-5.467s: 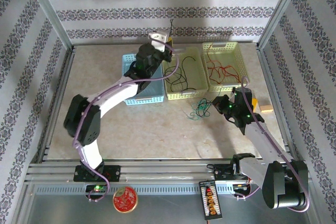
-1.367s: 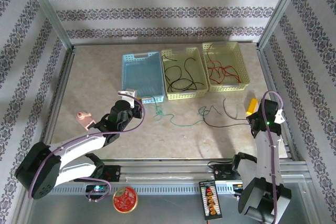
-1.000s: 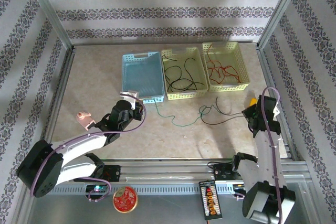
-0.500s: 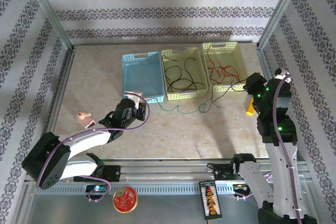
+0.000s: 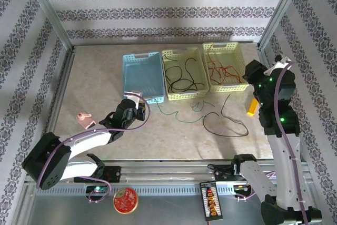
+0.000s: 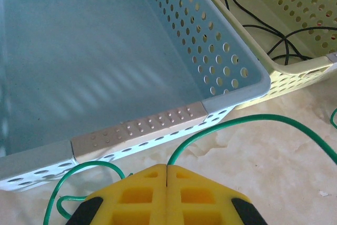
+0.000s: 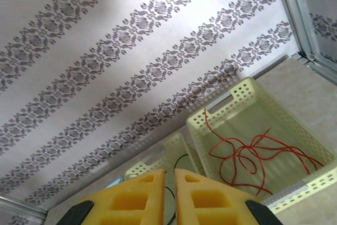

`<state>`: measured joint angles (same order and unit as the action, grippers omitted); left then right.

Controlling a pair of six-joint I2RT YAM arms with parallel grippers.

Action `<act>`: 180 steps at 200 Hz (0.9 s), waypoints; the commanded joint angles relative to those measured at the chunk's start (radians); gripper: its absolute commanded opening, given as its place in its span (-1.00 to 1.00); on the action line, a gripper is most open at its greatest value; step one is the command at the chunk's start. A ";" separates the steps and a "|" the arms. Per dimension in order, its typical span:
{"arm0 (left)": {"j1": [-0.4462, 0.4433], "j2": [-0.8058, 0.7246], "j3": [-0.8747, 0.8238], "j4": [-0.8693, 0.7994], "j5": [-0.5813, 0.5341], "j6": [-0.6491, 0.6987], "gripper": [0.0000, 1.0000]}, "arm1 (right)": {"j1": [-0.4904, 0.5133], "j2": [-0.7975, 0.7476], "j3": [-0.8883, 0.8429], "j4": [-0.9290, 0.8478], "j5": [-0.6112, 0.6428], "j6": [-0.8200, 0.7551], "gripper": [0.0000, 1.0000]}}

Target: Untangle the cables

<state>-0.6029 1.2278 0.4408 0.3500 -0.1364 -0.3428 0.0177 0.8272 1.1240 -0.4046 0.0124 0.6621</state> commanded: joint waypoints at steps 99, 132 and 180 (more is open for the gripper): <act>-0.021 -0.024 0.002 0.021 -0.031 -0.007 -1.00 | -0.004 -0.063 -0.590 -0.331 0.093 0.573 0.28; -0.020 -0.006 0.007 0.030 -0.028 -0.006 -1.00 | -0.058 -0.001 -0.710 -0.300 -0.005 0.644 0.29; -0.023 -0.006 0.015 0.024 -0.036 0.006 -1.00 | -0.087 0.138 -0.731 -0.166 -0.018 0.651 0.32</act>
<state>-0.6094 1.2198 0.4351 0.3500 -0.1474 -0.3454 -0.0513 0.9123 0.3889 -0.6613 0.0158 1.2808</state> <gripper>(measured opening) 0.046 0.657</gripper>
